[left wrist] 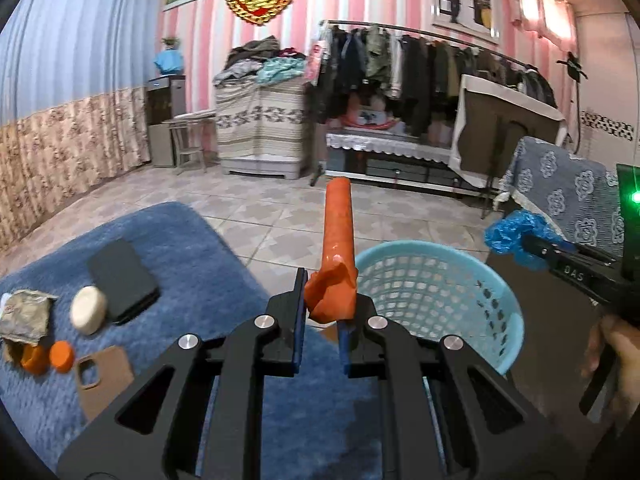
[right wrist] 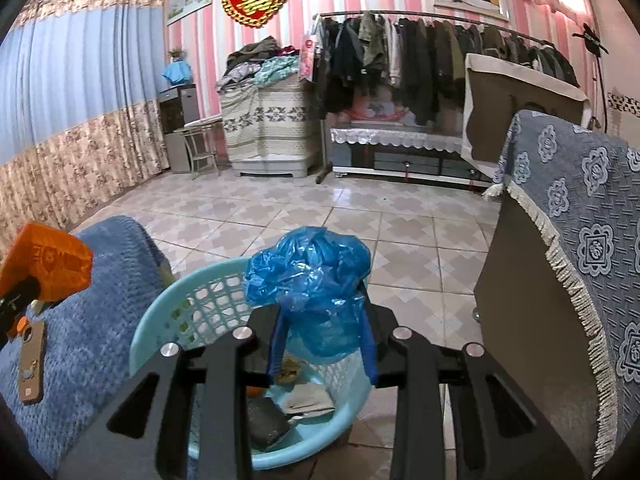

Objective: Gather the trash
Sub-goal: 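Carry the orange balloon and blue bag in both grippers over the basket, then open the left gripper to drop the balloon while the right releases the blue bag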

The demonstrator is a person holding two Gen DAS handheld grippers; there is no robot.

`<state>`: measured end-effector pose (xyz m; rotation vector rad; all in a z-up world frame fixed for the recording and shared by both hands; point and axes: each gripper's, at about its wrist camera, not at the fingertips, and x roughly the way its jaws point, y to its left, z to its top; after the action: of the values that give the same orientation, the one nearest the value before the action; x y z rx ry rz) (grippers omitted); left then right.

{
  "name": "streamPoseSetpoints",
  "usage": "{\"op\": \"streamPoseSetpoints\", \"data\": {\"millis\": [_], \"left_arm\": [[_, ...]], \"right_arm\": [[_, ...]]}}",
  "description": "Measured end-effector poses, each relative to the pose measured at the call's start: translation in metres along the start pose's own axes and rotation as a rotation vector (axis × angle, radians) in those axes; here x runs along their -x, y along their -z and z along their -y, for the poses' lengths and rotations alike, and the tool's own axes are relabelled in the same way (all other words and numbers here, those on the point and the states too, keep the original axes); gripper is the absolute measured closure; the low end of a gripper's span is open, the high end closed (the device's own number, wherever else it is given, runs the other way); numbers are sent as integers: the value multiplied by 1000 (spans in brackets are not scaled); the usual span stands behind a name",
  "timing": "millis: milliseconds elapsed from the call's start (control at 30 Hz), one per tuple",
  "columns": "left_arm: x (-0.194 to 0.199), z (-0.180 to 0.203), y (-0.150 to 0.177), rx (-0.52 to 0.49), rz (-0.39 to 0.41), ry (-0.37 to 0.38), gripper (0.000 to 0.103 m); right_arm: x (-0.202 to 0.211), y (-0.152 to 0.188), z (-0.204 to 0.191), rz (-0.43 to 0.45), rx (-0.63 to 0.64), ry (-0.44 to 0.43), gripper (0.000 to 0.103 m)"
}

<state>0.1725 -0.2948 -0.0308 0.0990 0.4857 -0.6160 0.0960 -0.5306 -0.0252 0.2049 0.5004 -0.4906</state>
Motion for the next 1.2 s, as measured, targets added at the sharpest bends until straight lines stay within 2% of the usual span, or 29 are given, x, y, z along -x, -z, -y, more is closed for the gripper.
{"op": "streamPoseSetpoints", "data": {"millis": [300, 467, 667, 733, 800, 833, 900, 1067, 1200], "left_arm": [[-31, 48, -4, -44, -49, 96, 91], [-50, 70, 0, -87, -61, 121, 91], [-77, 73, -2, -87, -106, 114, 90], [-82, 70, -4, -84, -112, 104, 83], [-83, 66, -8, -70, -106, 87, 56], [-81, 63, -9, -60, -93, 72, 50], [-78, 57, -10, -47, -73, 45, 30], [-68, 35, -18, -19, -32, -55, 10], [-60, 18, -27, 1, -4, -95, 6]], "right_arm": [[-3, 1, 25, 10, -74, 15, 72], [-7, 2, 28, 8, -85, 13, 72], [-15, 4, 35, -8, -108, 6, 72], [-17, 4, 35, -11, -109, 4, 72], [-18, 4, 35, -14, -103, 3, 72], [-19, 4, 33, -17, -98, 3, 72], [-22, 4, 32, -22, -91, 2, 72], [-23, 4, 22, -27, -72, 5, 72], [-26, 3, 14, -30, -59, 1, 72]]}}
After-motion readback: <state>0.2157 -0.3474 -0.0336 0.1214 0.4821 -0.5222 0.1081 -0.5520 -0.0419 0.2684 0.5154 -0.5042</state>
